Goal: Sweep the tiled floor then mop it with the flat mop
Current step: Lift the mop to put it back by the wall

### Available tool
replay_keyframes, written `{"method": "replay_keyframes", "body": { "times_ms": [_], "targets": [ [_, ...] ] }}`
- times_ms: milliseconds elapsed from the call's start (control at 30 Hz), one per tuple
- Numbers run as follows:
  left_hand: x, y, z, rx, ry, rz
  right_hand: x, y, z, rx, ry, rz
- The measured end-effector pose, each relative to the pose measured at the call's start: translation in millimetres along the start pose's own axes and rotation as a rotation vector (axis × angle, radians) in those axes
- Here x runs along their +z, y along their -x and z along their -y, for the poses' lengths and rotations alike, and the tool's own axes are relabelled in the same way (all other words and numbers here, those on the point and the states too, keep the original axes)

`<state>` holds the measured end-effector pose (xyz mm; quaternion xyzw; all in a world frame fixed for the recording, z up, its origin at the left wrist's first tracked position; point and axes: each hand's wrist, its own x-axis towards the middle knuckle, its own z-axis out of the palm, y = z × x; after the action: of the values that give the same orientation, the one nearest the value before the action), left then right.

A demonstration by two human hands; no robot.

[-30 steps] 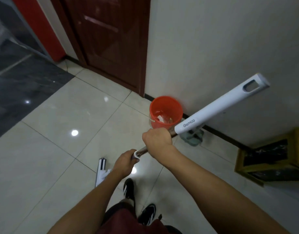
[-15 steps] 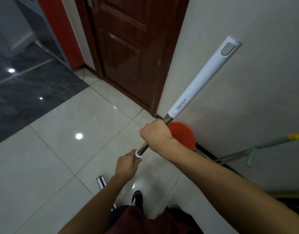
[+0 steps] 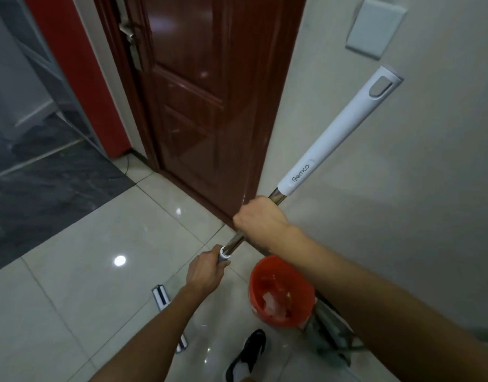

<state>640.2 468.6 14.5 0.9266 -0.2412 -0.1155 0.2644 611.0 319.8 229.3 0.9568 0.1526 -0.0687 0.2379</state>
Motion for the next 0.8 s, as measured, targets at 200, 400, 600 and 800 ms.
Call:
{"method": "replay_keyframes", "body": {
  "times_ms": [200, 400, 600, 800],
  "targets": [
    [6.7, -101.3, -51.9, -0.018, 0.002, 0.001, 25.0, -26.5, -100.7, -0.059, 0.035, -0.013],
    [22.3, -178.8, -88.3, -0.029, 0.066, 0.002, 47.6, -55.9, -173.3, -0.052, 0.08, 0.043],
    [40.3, -244.1, -109.4, -0.092, 0.114, 0.018, 59.9, -98.4, -223.6, -0.039, 0.143, 0.173],
    [53.3, -285.0, -109.8, -0.102, 0.15, 0.054, 69.5, -140.5, -245.0, 0.004, 0.094, 0.227]
  ]
}}
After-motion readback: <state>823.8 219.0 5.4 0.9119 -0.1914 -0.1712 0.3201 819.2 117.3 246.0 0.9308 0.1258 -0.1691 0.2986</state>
